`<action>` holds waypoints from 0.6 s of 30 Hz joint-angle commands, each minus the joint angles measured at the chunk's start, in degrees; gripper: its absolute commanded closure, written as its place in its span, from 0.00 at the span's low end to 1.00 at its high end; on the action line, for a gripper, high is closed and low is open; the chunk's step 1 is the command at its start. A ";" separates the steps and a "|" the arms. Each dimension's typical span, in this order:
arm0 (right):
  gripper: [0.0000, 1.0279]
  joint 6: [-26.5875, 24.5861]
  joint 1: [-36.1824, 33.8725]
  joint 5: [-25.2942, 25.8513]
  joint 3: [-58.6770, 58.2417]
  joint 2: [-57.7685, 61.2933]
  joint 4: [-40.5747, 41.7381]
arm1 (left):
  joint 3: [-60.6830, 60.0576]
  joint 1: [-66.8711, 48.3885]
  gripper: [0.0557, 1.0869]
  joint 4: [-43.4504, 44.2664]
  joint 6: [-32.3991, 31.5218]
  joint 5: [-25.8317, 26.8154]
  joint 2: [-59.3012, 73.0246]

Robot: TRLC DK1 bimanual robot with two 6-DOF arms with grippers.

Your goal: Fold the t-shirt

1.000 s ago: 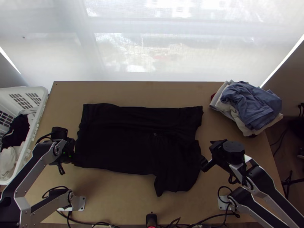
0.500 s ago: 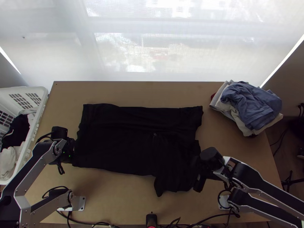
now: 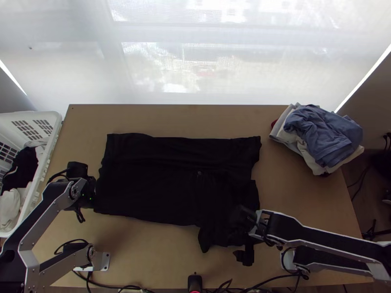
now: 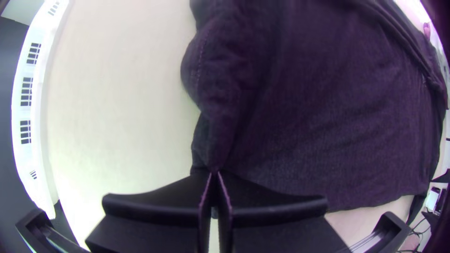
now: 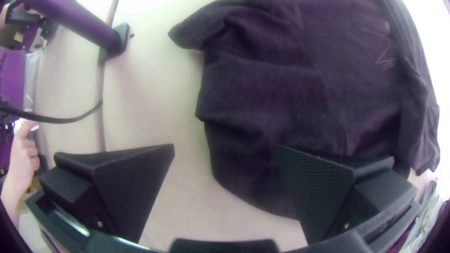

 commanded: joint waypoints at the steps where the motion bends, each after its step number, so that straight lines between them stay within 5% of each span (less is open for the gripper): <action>1: 0.05 -1.67 1.59 -0.06 -1.64 4.38 3.72 | 0.72 -0.38 0.97 0.42 -0.86 -0.14 0.59; 7: 0.10 -0.88 -0.08 2.84 -3.58 4.29 7.94 | 0.99 -0.47 0.97 0.42 -0.60 -0.23 1.21; 18: 0.98 -1.32 -2.89 9.08 -4.81 0.43 12.60 | 2.48 -0.47 0.97 0.42 0.37 -0.23 1.82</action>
